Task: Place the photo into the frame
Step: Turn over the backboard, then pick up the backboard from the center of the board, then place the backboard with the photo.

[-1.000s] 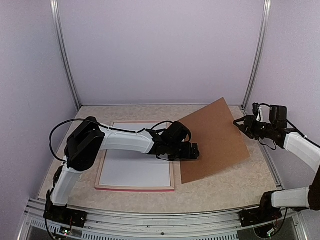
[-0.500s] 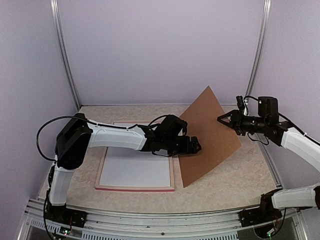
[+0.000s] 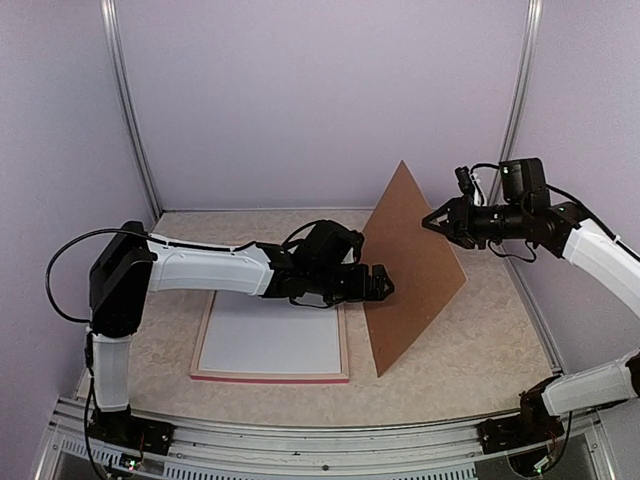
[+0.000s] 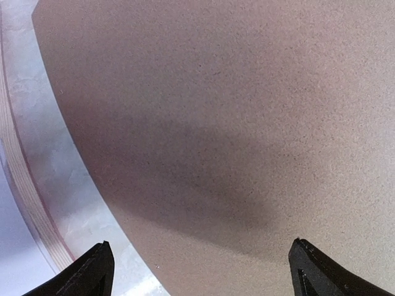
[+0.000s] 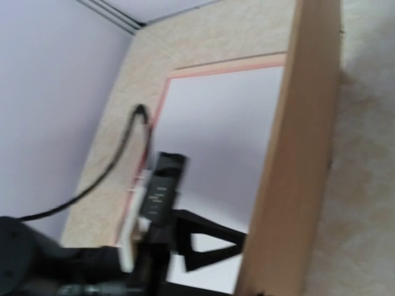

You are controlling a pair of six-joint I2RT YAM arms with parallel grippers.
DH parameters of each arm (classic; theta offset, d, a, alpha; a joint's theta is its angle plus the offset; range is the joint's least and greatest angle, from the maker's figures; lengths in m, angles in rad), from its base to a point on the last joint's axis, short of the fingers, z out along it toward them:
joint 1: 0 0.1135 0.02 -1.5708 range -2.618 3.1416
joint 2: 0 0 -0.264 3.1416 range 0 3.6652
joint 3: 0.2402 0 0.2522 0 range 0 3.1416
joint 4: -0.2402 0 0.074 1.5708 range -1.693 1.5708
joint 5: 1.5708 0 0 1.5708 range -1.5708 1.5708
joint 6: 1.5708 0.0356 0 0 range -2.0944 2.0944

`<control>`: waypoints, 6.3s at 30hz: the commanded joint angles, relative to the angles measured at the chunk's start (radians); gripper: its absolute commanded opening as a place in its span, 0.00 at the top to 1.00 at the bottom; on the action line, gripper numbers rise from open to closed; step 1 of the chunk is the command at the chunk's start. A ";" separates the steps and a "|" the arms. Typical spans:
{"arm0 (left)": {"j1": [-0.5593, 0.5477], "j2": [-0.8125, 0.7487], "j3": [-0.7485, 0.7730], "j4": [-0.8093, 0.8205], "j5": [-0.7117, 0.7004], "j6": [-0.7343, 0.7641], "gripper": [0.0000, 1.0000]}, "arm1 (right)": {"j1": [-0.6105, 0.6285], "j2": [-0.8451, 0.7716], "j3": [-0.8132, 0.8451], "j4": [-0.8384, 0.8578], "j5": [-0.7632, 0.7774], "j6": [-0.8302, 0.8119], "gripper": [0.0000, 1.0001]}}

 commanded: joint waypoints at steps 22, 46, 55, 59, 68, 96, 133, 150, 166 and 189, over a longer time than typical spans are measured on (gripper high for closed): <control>0.011 -0.124 -0.078 -0.016 -0.051 0.056 0.01 | 0.008 0.175 0.242 -0.362 0.228 -0.220 0.92; 0.044 -0.300 -0.062 -0.054 -0.055 0.062 0.01 | 0.172 0.189 0.362 -0.346 0.173 -0.128 0.64; 0.066 -0.374 -0.089 -0.061 -0.056 -0.002 0.01 | 0.329 0.243 0.427 -0.314 0.220 -0.089 0.54; 0.078 -0.452 -0.166 0.005 -0.077 -0.065 0.01 | 0.375 0.266 0.422 -0.281 0.216 -0.077 0.53; 0.101 -0.537 -0.216 0.051 -0.065 -0.112 0.01 | 0.430 0.325 0.425 -0.211 0.189 -0.064 0.52; 0.141 -0.523 -0.300 0.003 -0.079 -0.080 0.33 | 0.503 0.348 0.419 -0.128 0.174 -0.043 0.47; 0.327 -0.741 -0.694 0.182 0.151 -0.076 1.00 | 0.276 0.232 0.039 -0.017 0.204 -0.081 0.48; 0.722 -1.053 -0.878 0.244 0.626 -0.140 1.00 | 0.233 0.257 -0.060 0.069 0.228 -0.102 0.49; 0.852 -1.012 -0.957 0.362 0.703 -0.238 1.00 | 0.228 0.316 -0.075 0.108 0.224 -0.132 0.49; 0.859 -0.731 -0.931 0.531 0.747 -0.242 1.00 | 0.223 0.303 -0.130 0.127 0.228 -0.129 0.50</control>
